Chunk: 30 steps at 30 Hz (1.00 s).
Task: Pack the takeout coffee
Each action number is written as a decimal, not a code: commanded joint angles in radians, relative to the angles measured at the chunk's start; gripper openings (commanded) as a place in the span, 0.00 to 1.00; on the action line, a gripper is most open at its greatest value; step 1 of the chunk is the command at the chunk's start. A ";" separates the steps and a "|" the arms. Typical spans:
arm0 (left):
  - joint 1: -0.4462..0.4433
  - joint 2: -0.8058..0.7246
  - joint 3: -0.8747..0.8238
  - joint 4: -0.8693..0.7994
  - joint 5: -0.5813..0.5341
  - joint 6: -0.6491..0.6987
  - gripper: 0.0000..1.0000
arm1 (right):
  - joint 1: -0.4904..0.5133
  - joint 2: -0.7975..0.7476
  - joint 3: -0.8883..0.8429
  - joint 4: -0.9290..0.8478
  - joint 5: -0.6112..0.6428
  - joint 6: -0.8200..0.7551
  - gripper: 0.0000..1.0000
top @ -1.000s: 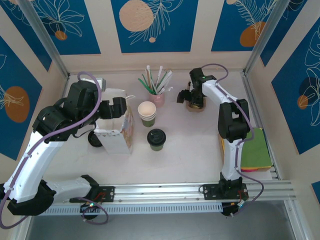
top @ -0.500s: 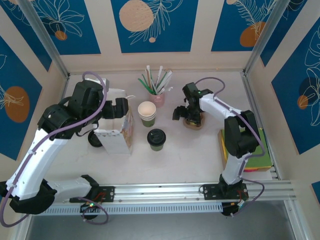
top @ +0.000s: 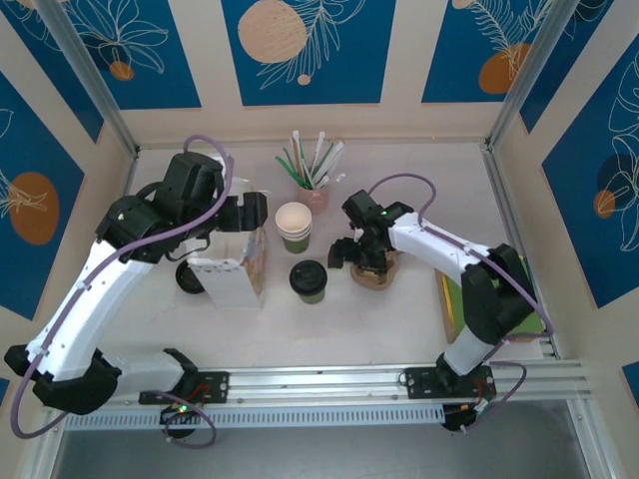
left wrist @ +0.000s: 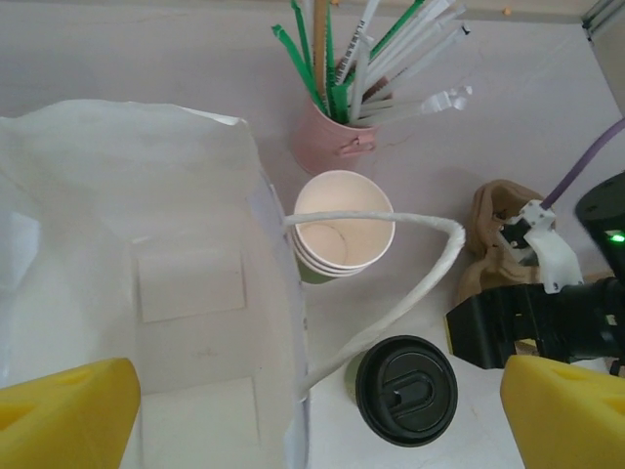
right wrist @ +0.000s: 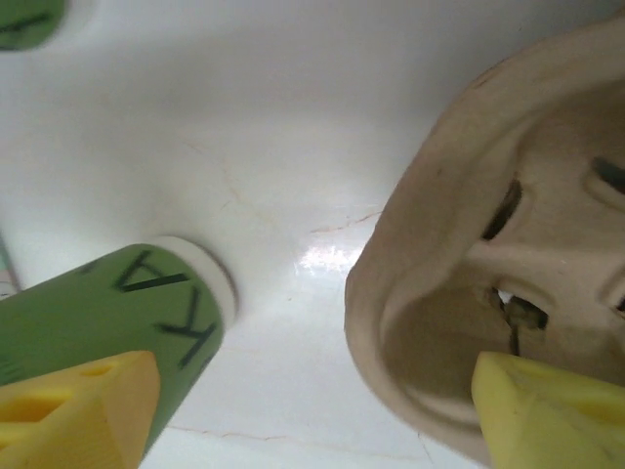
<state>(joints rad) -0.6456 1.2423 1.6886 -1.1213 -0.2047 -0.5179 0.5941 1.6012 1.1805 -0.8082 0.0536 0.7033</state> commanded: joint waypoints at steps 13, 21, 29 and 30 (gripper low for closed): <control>-0.184 0.231 0.149 0.038 0.027 -0.059 0.79 | -0.222 -0.389 -0.080 -0.096 -0.001 -0.015 0.86; -0.334 0.497 0.354 -0.002 -0.016 -0.058 0.69 | -0.401 -0.562 -0.155 -0.116 -0.070 -0.052 0.90; -0.399 0.789 0.627 -0.151 -0.063 -0.059 0.58 | -0.568 -0.679 -0.197 -0.163 -0.148 -0.083 0.94; -0.400 0.804 0.651 -0.171 -0.077 -0.064 0.58 | -0.573 -0.689 -0.203 -0.160 -0.165 -0.085 0.94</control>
<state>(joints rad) -1.0348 2.0190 2.2604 -1.1790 -0.2253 -0.5713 0.0410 0.9424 0.9962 -0.9367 -0.0353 0.6434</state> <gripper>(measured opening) 0.580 0.939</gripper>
